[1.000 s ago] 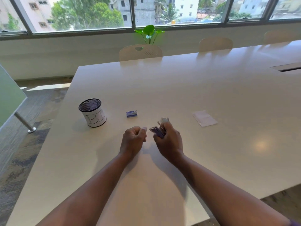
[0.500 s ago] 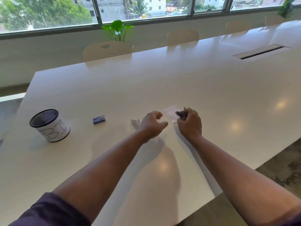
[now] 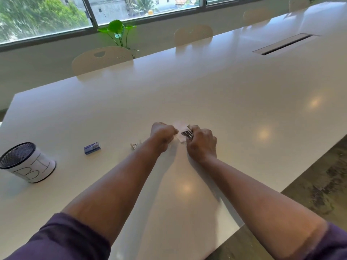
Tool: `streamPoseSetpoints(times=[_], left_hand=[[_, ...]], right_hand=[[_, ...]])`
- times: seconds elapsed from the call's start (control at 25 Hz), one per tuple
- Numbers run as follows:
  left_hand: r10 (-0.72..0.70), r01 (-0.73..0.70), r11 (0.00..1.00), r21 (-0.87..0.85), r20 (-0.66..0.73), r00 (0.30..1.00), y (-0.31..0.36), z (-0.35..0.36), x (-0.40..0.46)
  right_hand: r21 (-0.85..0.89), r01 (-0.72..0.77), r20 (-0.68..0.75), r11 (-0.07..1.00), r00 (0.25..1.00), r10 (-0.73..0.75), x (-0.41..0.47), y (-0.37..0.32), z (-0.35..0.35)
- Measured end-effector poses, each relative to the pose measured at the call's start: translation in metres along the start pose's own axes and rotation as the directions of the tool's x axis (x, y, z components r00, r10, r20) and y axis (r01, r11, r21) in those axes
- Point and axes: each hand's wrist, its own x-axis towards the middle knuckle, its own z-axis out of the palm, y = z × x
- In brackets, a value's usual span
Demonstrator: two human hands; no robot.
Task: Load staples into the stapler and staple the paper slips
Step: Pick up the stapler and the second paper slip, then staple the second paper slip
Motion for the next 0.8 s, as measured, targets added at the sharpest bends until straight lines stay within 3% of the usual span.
streamPoseSetpoints(times=[0.24, 0.32, 0.4, 0.56, 0.64, 0.8], left_hand=[[-0.061, 0.060, 0.997, -0.046, -0.013, 0.998, 0.001, 0.012, 0.006], [-0.041, 0.040, 0.998, 0.051, 0.020, 0.999, 0.000, 0.014, 0.007], [0.057, -0.067, 0.962, 0.263, 0.042, 0.997, -0.003, 0.014, 0.009], [0.217, -0.207, 0.755, 0.622, 0.060, 0.974, -0.007, 0.010, 0.011], [0.193, -0.202, 0.698, 0.687, 0.091, 0.977, -0.002, 0.006, 0.015], [0.122, -0.195, 0.676, 0.710, 0.153, 0.981, 0.006, 0.001, 0.014]], right_hand=[[-0.024, 0.035, -0.022, 0.999, 0.999, -0.036, -0.003, 0.000, 0.000], [-0.022, 0.034, -0.036, 0.999, 0.999, -0.035, -0.005, -0.001, 0.000], [-0.015, 0.029, -0.037, 0.999, 0.999, -0.030, -0.006, -0.001, 0.000], [0.007, 0.029, -0.051, 1.000, 0.998, -0.029, -0.008, 0.000, 0.001], [0.008, 0.038, -0.049, 0.999, 0.998, -0.038, -0.008, 0.001, 0.002], [0.002, 0.038, -0.041, 0.999, 0.998, -0.038, -0.009, 0.001, 0.002]])
